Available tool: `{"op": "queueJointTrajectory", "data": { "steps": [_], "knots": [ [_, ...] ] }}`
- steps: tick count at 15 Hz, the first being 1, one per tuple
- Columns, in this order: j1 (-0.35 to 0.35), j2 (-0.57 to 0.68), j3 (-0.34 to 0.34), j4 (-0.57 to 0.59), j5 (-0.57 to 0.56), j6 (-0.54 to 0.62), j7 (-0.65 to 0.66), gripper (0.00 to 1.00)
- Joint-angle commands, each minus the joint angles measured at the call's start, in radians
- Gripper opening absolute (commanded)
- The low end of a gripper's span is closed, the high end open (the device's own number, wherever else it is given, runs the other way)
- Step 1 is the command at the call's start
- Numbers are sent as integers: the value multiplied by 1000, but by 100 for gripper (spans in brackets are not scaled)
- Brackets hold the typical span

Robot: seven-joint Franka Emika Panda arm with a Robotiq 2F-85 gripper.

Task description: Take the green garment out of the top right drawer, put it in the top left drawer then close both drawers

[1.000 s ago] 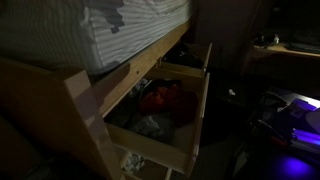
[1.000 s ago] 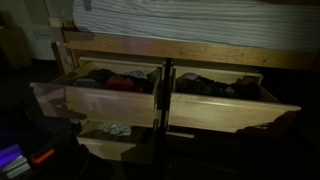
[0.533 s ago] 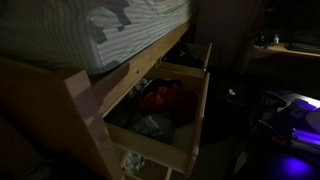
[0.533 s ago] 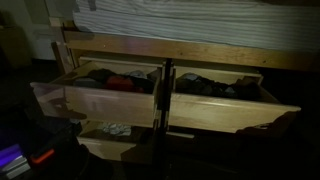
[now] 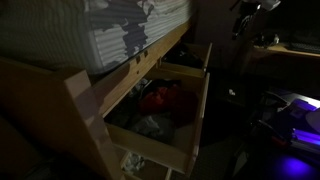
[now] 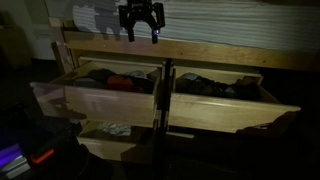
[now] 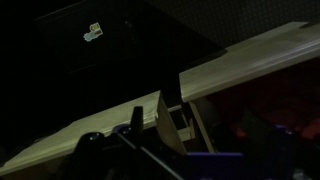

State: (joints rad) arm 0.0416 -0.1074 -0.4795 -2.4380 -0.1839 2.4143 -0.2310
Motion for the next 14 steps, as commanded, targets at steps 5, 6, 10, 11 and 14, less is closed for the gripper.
{"op": "queueJointTrajectory", "data": {
  "steps": [5,6,10,11,14],
  "knots": [
    [-96,300,134,196,-218,370,407,100],
    [-94,347,116,219,-264,410,505,100],
    [-84,359,117,210,-208,371,587,100],
    [-81,382,117,217,-179,371,597,100],
    [-77,403,119,226,-156,371,608,100]
  ]
}}
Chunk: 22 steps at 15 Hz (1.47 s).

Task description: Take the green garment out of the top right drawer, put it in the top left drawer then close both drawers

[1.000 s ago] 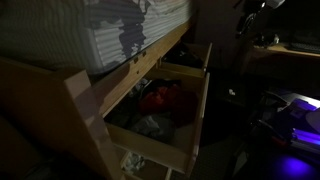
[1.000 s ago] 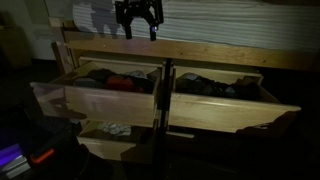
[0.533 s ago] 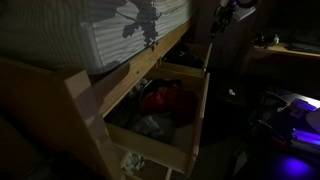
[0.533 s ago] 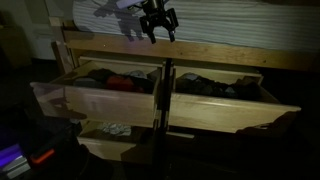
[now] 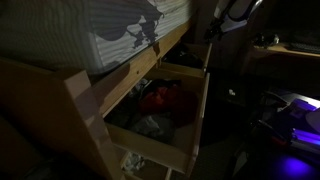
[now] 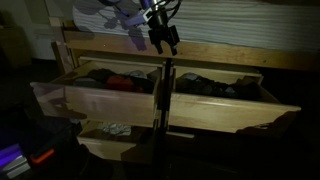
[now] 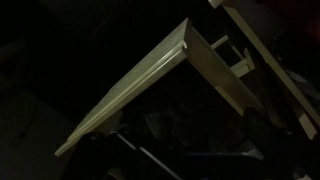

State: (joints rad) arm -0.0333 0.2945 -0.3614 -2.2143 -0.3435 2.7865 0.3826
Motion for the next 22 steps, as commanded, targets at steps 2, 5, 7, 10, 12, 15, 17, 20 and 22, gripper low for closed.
{"op": "queueJointTrajectory", "data": {
  "steps": [2,5,7,10,12,15,17,20,22],
  "knots": [
    [-40,-23,65,-31,28,-10,-183,100],
    [-196,9,218,-9,112,4,-413,100],
    [-314,50,326,48,141,-50,-560,100],
    [-287,130,184,182,57,-204,-652,100],
    [-282,198,89,280,-33,-246,-607,100],
    [-281,329,-21,429,-93,-199,-471,100],
    [-278,389,-52,495,-96,-229,-425,100],
    [-412,396,101,516,26,-236,-707,100],
    [-432,389,165,515,73,-240,-822,100]
  ]
}}
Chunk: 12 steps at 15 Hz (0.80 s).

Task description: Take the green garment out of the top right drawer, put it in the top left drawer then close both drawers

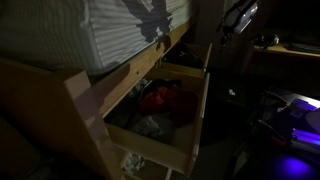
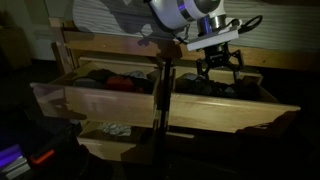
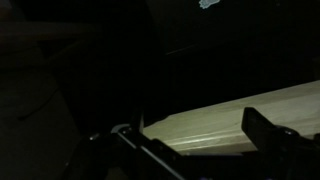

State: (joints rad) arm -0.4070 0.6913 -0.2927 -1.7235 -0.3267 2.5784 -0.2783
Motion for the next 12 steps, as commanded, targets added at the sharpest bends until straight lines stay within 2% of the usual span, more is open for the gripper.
{"op": "queueJointTrajectory", "data": {
  "steps": [1,3,4,8,9,10,12],
  "knots": [
    [-73,-20,124,19,72,-35,-221,100],
    [-92,-40,175,28,104,-89,-338,100],
    [-52,-5,116,25,83,-24,-234,100],
    [-57,-21,143,41,100,-71,-303,100],
    [-70,-24,168,25,110,-55,-345,100],
    [-97,-14,210,36,118,-76,-452,100],
    [-115,34,240,76,141,-63,-561,100]
  ]
}}
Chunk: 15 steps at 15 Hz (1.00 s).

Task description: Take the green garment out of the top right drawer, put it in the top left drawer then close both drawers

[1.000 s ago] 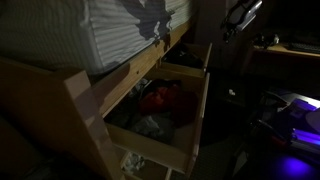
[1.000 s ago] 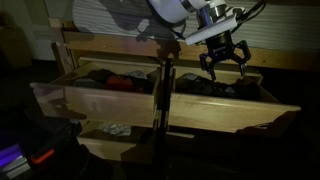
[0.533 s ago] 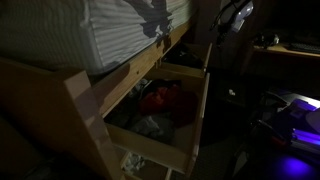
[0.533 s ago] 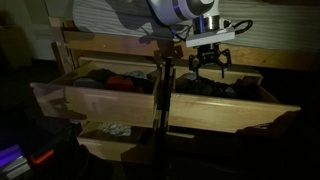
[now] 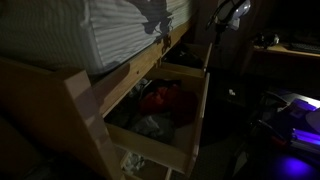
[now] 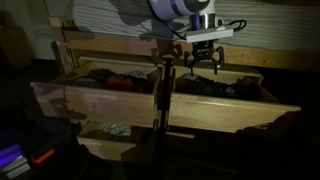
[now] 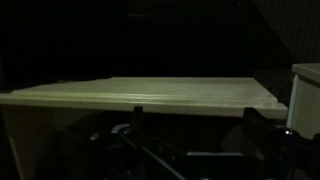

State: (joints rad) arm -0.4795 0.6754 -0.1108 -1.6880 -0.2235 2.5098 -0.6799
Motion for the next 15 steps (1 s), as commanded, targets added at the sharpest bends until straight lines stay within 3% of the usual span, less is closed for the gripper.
{"op": "queueJointTrajectory", "data": {
  "steps": [1,5,7,12,13,15],
  "knots": [
    [-54,75,75,69,53,0,-223,100],
    [-64,200,93,226,68,-109,-455,100],
    [-28,277,45,320,75,-113,-403,100],
    [-40,435,76,501,189,-97,-280,100],
    [-35,371,60,413,158,-83,-315,100],
    [-34,418,67,463,173,-84,-288,100]
  ]
}}
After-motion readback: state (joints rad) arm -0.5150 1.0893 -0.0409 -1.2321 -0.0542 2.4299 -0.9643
